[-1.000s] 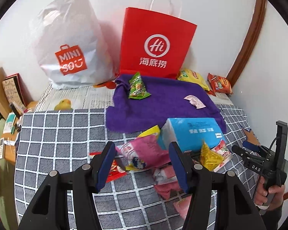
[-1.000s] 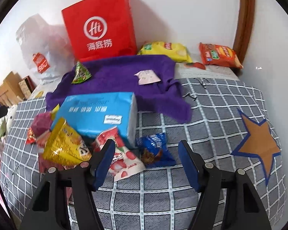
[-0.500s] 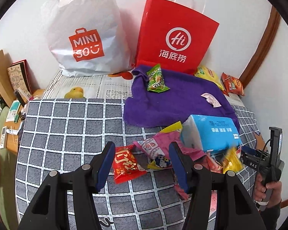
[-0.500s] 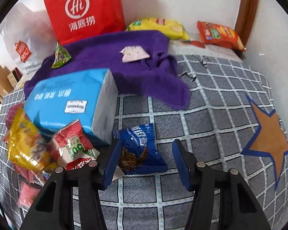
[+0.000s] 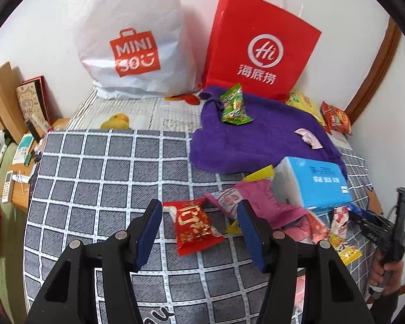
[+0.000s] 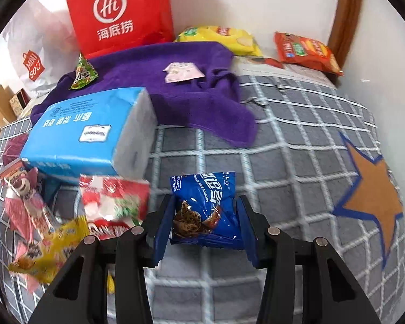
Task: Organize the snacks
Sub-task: 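Grasp the red snack packet with the left tool while the right tool holds the blue packet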
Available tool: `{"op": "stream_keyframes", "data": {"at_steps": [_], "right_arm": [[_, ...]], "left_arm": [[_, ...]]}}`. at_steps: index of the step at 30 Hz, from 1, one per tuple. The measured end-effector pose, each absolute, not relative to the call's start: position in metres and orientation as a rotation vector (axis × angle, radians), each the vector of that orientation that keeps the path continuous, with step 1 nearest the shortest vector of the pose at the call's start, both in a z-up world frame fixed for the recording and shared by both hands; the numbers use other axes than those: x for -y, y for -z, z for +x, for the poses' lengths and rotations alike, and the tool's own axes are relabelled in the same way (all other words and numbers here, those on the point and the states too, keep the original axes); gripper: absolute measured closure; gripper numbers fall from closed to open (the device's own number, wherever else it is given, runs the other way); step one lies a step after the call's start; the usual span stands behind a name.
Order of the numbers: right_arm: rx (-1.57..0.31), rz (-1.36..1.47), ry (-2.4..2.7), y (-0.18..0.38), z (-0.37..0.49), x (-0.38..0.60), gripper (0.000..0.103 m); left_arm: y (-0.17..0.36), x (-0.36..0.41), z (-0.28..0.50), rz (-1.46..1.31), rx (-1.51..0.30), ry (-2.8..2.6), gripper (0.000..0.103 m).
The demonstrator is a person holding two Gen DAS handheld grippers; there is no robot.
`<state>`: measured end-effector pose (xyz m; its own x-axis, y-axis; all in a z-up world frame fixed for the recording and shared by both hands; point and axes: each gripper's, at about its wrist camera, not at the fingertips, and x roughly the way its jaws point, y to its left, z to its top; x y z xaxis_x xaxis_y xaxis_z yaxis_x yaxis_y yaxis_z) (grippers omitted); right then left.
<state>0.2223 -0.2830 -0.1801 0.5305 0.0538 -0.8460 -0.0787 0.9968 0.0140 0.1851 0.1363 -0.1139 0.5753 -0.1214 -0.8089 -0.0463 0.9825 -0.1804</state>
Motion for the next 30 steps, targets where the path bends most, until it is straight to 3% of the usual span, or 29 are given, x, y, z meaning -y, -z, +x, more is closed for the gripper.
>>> {"op": "stream_keyframes", "data": {"at_steps": [20,24,30], "right_arm": [[-0.927,0.011,-0.039,0.2,0.21,0.299,0.053],[-0.927,0.023,-0.05,0.2,0.21,0.301,0.051],[-0.929,0.016,-0.058,0.2,0.211,0.299,0.047]], "left_arm": [[0.185,-0.13,0.221,-0.203,-1.105,0.008,0.048],[0.186,-0.123,0.223,-0.132,-1.084,-0.023,0.063],[0.188,-0.127,0.219,-0.127,-1.085,-0.014,0.062]]}}
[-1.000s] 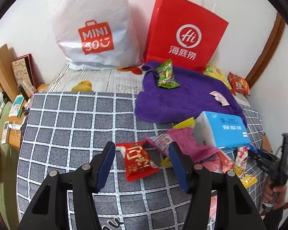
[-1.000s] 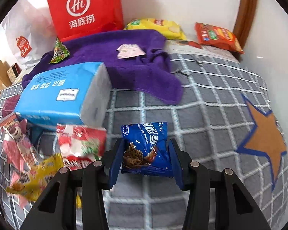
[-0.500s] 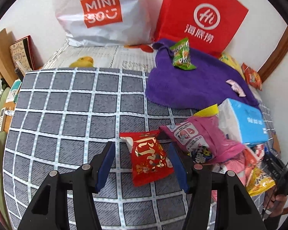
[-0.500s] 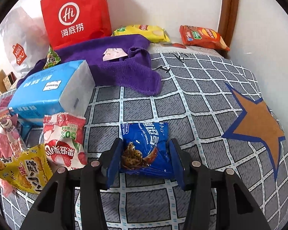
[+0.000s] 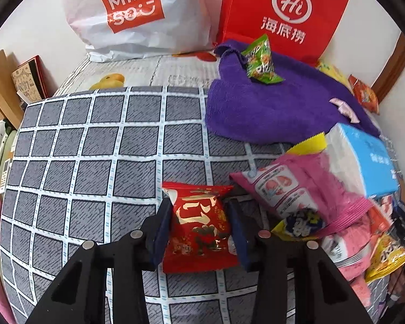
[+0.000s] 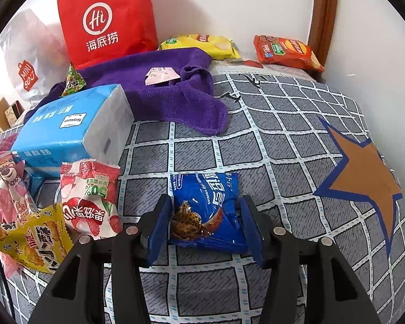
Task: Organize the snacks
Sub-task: 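Grasp the red snack packet with the left tool while the right tool holds the blue packet, then lift and carry the red and blue packets toward the purple towel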
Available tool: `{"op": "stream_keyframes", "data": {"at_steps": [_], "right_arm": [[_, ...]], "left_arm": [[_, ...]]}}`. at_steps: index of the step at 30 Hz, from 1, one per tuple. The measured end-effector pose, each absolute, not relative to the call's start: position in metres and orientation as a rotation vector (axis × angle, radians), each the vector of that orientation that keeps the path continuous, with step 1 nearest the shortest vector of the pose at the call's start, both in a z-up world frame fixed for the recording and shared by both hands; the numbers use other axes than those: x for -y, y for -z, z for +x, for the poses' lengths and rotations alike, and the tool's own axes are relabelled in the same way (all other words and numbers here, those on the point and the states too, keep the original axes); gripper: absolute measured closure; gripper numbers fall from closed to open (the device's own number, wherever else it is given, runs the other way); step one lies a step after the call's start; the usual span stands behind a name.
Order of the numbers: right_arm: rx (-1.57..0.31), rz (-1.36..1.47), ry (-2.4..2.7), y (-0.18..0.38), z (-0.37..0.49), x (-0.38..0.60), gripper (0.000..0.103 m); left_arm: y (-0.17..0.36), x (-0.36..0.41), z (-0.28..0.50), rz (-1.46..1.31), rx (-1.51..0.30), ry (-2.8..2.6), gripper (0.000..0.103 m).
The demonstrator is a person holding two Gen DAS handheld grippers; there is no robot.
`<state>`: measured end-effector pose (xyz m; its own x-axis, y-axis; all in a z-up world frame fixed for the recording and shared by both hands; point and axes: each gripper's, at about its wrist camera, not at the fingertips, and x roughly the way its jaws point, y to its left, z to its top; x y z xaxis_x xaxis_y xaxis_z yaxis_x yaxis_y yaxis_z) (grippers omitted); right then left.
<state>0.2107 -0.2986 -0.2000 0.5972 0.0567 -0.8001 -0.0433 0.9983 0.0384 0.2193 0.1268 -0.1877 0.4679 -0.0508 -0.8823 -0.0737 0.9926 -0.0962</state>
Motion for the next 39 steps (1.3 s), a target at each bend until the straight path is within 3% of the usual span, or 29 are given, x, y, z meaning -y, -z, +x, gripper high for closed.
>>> {"op": "stream_keyframes", "data": {"at_steps": [2,5,10,18,39], "right_arm": [[-0.932,0.007,-0.067,0.2,0.212,0.296,0.042],[-0.931,0.001,-0.064,0.201,0.212,0.295,0.042],[-0.922,0.025,-0.051,0.199,0.211,0.3,0.055],[-0.918,0.012,-0.026,0.195,0.205,0.3,0.059],[-0.781,0.058,-0.167,0.097,0.146,0.249,0.059]], "left_arm": [[0.187,-0.127,0.217,-0.117,-1.08,-0.015,0.062],[0.183,-0.127,0.212,-0.126,-1.067,-0.009,0.064],[0.181,-0.133,0.201,-0.151,-1.079,-0.009,0.064],[0.165,-0.138,0.174,-0.155,-1.058,0.0,0.064],[0.096,-0.057,0.136,-0.15,-0.961,0.267,0.064]]}}
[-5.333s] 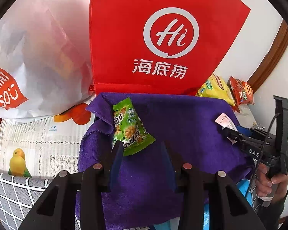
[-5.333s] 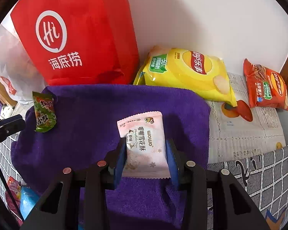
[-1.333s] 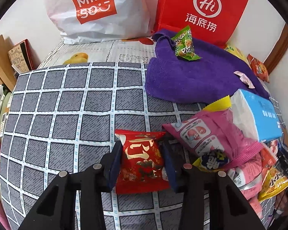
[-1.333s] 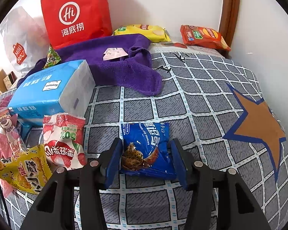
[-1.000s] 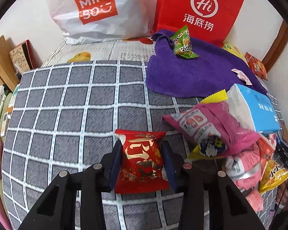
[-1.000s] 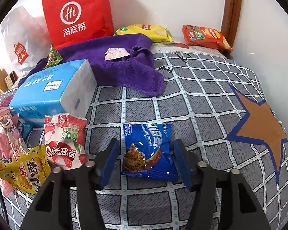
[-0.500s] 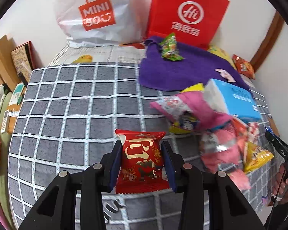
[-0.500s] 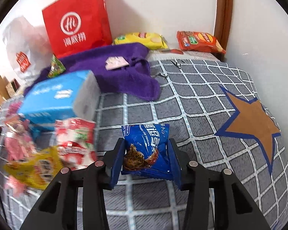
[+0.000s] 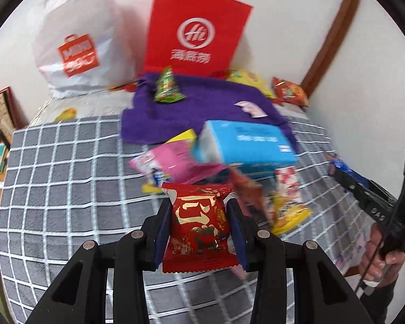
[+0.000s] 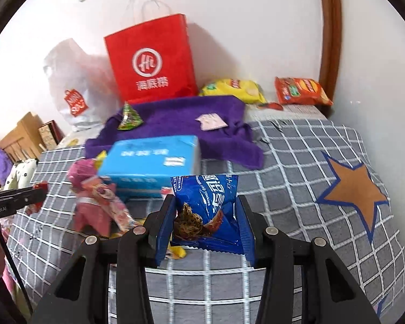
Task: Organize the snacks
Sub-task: 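Lift and carry the red and blue packets toward the purple towel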
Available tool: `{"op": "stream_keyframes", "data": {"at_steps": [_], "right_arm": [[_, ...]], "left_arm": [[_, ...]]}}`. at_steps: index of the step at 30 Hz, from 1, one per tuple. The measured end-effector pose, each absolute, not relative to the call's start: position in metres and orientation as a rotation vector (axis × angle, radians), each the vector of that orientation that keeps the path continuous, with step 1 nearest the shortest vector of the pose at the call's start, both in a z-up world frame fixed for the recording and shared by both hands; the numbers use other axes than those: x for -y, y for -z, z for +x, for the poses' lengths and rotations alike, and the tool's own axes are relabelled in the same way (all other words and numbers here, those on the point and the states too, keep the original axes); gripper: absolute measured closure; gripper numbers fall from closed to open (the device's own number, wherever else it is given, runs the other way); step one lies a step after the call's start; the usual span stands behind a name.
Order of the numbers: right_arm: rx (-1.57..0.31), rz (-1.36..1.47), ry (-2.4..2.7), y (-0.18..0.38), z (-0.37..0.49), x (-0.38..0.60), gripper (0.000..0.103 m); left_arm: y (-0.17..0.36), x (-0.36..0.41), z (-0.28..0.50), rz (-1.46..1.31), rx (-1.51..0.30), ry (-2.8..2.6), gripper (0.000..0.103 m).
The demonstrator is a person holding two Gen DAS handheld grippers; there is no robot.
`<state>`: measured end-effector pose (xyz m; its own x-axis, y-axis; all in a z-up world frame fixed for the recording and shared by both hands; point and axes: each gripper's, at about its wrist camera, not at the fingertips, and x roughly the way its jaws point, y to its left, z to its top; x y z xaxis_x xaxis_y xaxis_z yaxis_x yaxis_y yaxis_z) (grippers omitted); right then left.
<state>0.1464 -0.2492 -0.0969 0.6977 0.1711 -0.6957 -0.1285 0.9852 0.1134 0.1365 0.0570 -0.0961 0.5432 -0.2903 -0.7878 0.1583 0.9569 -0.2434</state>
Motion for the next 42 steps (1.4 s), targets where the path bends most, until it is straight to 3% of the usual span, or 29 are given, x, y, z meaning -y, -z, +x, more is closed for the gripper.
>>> {"op": "stream_keyframes", "data": {"at_steps": [20,42], "right_arm": [[-0.73,0.038,-0.203,0.035,0.215,0.219,0.059],[-0.751,0.046,-0.184,0.041,0.294,0.214,0.058]], "left_arm": [[0.029,-0.004,0.185,-0.079,-0.85,0.294,0.064],[0.033,-0.02,0.251,-0.055,-0.839,0.24,0.064]]}}
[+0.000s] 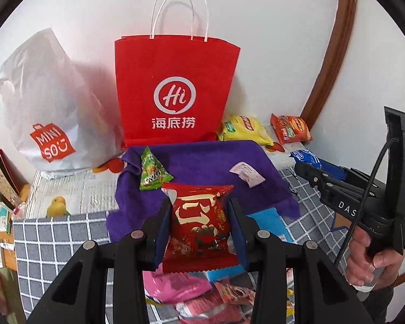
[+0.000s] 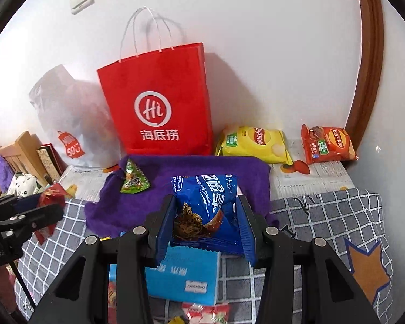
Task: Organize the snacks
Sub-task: 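Lift and carry the red and blue packets toward the purple towel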
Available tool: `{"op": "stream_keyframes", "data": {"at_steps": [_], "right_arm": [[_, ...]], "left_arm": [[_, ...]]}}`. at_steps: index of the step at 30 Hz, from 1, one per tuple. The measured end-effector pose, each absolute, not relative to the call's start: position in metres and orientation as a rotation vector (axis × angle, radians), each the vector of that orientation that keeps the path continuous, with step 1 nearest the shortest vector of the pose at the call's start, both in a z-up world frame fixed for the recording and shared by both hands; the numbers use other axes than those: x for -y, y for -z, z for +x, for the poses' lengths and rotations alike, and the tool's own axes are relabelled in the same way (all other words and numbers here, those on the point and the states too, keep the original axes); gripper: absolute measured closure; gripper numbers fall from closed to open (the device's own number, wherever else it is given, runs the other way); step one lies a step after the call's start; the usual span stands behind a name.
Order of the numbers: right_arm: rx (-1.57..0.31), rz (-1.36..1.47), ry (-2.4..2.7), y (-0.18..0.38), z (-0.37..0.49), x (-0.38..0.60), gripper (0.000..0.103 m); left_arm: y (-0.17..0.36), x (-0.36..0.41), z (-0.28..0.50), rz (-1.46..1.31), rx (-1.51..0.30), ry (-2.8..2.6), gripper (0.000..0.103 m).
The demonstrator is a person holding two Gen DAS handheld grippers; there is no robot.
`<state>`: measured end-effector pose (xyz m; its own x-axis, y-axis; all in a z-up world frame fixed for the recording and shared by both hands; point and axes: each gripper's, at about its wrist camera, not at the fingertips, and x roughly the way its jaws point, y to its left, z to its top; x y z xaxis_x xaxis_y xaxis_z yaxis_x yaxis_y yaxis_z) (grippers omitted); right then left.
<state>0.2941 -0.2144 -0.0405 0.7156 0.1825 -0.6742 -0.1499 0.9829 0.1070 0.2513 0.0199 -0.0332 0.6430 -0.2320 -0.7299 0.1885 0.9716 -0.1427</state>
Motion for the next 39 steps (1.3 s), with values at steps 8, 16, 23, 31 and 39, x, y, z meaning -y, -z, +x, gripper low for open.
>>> {"op": "stream_keyframes", "data": {"at_steps": [8,16,23,31,39], "right_arm": [[-0.782,0.051,-0.181,0.056,0.331,0.222,0.058],[-0.801,0.051,-0.184,0.067,0.364,0.225,0.058],[-0.823,0.031,-0.202,0.081,0.389,0.227,0.058],[-0.884,0.014,-0.257,0.11,0.404,0.228,0.058],[-0.918,-0.044,-0.279,0.125,0.407,0.231,0.058]], "left_arm": [[0.044,-0.033,0.284,-0.063,-0.864,0.205,0.064],[0.052,-0.046,0.316,-0.069,-0.867,0.169,0.064],[0.08,-0.057,0.337,-0.092,-0.91,0.156,0.064],[0.101,-0.06,0.35,-0.08,-0.956,0.141,0.064],[0.11,-0.062,0.355,-0.082,-0.978,0.141,0.064]]}}
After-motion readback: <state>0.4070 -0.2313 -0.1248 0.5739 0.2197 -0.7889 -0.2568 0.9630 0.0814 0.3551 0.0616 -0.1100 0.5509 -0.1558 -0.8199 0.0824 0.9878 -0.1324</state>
